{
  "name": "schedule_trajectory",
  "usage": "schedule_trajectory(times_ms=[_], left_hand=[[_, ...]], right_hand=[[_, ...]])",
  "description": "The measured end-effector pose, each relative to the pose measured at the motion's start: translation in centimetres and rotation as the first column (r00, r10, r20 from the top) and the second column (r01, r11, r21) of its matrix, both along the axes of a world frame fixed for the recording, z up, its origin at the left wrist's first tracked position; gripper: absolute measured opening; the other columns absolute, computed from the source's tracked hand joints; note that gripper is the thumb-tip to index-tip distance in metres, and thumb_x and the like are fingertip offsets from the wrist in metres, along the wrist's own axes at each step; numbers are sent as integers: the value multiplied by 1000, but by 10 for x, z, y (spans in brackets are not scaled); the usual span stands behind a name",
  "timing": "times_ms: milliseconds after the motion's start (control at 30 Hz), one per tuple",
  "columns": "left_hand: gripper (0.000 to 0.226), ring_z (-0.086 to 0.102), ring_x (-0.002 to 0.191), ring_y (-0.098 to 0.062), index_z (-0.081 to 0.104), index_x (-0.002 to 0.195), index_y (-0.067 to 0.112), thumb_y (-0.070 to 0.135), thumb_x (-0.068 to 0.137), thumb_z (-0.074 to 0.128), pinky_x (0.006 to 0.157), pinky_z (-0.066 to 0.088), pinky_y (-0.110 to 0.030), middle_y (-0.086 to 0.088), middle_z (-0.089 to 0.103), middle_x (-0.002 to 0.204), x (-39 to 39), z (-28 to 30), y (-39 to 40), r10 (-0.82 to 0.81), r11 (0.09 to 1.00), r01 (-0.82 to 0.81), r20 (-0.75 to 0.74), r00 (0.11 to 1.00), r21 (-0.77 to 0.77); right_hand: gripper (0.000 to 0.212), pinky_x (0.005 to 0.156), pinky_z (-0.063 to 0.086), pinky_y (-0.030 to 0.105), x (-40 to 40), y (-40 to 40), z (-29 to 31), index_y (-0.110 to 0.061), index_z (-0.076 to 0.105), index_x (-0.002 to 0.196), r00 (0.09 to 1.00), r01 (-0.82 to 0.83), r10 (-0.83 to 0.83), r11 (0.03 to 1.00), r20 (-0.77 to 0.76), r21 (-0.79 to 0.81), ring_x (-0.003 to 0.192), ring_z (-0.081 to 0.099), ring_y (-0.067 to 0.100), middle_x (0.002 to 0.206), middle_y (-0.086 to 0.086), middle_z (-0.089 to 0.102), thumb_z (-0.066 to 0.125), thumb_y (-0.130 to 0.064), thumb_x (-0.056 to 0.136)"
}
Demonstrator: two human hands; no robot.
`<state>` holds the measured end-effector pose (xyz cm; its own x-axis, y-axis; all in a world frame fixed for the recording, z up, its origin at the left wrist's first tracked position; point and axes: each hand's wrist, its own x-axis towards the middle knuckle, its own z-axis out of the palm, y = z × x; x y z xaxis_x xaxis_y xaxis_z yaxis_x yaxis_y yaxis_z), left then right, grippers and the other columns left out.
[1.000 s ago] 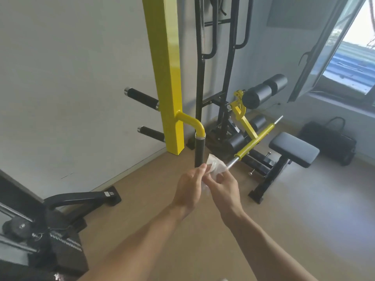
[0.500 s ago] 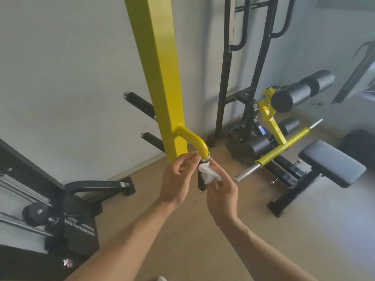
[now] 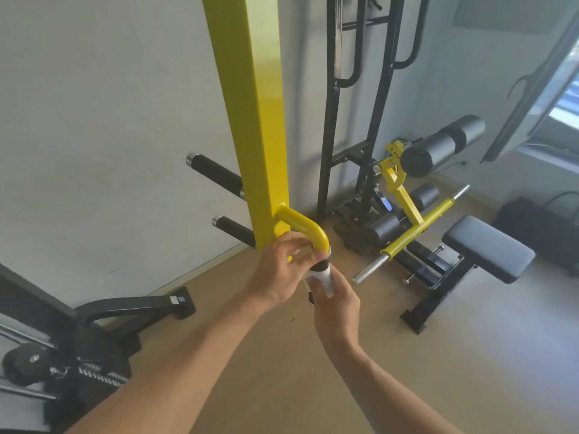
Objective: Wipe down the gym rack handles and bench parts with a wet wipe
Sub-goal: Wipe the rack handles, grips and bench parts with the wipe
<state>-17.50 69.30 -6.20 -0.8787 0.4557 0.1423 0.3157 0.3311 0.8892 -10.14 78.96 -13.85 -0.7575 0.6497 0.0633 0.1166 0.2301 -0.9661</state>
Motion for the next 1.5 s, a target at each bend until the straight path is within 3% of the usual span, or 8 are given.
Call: schedule_trajectory(times_ms=[133,267,467,667,833,1033,1233,1500], left_hand=[[22,51,94,27,77,106,24,35,87,73,78,37,2,31,61,99,-6,-5,-1,-47,999,46,-90,995,-14],[31,50,98,28,79,107,23,43,84,72,80,36,4,25,62,105,-11,-7,-2,-70,997,65,-124,990,-45],[31,50,98,14,78,110,20,39,86,73,79,35,5,17,64,111,-14,-5,-2,-97,994,88,-137,986,-69],[45,57,105,2,78,110,25,55,78,66,81,38,3,10,70,120,-18,-4,-3,-114,992,109,-83,990,-69],[40,59,98,3,77,114,22,46,83,70,80,40,3,8,70,120,-16,-5,0,-116,991,108,-101,988,-79],[39,57,104,1,78,111,22,46,82,71,81,38,4,7,70,121,-16,-4,2,-111,992,105,-75,991,-75],[55,56,105,-1,77,114,22,59,75,62,80,38,-1,7,69,125,-16,0,0,-107,990,101,-59,992,-98],[47,56,104,8,77,114,25,55,78,67,88,40,-9,14,65,126,-12,-2,1,-121,989,119,-14,993,-83]], right_hand=[[43,70,53,32,-5,-2,19,-43,57,130,991,-10,19,998,-133,67,77,62,15,90,-3,70,53,-57,89],[27,76,45,34,-3,5,-12,-28,54,103,986,-141,95,906,134,400,93,61,20,90,-13,58,40,-48,90],[16,70,45,27,-13,4,6,-31,47,112,994,-66,92,941,-64,332,83,55,13,92,-13,57,47,-42,100],[17,63,32,29,-5,17,-25,-29,34,94,943,-321,247,848,222,421,72,48,18,81,-4,52,44,-41,99],[25,65,45,29,-14,20,4,-44,36,118,973,-175,219,908,-74,382,71,60,13,89,-5,65,36,-59,98],[20,59,37,33,-10,24,-30,-31,35,94,941,-311,224,871,254,381,77,53,23,80,-4,55,53,-39,97],[13,63,42,23,-19,22,4,-45,41,95,977,-181,208,916,-37,358,77,55,17,81,-11,56,54,-46,94],[21,58,43,23,-9,19,-15,-40,40,95,968,-252,245,924,60,288,75,58,18,84,-7,60,60,-33,96]])
